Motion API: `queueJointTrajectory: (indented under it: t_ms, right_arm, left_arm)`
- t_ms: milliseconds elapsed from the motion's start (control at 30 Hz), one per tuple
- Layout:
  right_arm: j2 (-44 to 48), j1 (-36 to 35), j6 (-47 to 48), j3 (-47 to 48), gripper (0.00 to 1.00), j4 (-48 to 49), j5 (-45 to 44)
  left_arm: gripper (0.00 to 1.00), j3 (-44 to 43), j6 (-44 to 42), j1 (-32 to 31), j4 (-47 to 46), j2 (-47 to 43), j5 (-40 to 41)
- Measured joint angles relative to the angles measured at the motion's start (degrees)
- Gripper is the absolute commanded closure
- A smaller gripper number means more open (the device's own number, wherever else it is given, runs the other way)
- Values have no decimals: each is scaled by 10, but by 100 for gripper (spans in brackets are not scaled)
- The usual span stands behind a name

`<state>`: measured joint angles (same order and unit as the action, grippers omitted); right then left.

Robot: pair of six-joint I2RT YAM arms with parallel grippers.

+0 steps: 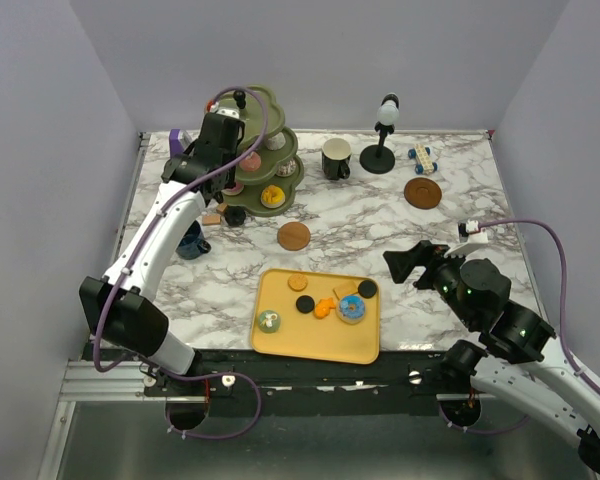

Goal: Serve the afternoon tea
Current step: Place the desert on the desert table.

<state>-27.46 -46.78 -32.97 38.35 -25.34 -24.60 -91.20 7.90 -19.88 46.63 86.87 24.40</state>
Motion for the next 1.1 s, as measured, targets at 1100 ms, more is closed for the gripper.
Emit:
queueJointTrajectory:
  t_ms: [1100]
  right_arm:
    - [-3,0,0,0,0,0,0]
  left_arm:
    - [48,-21,3,0,-5,47,-24]
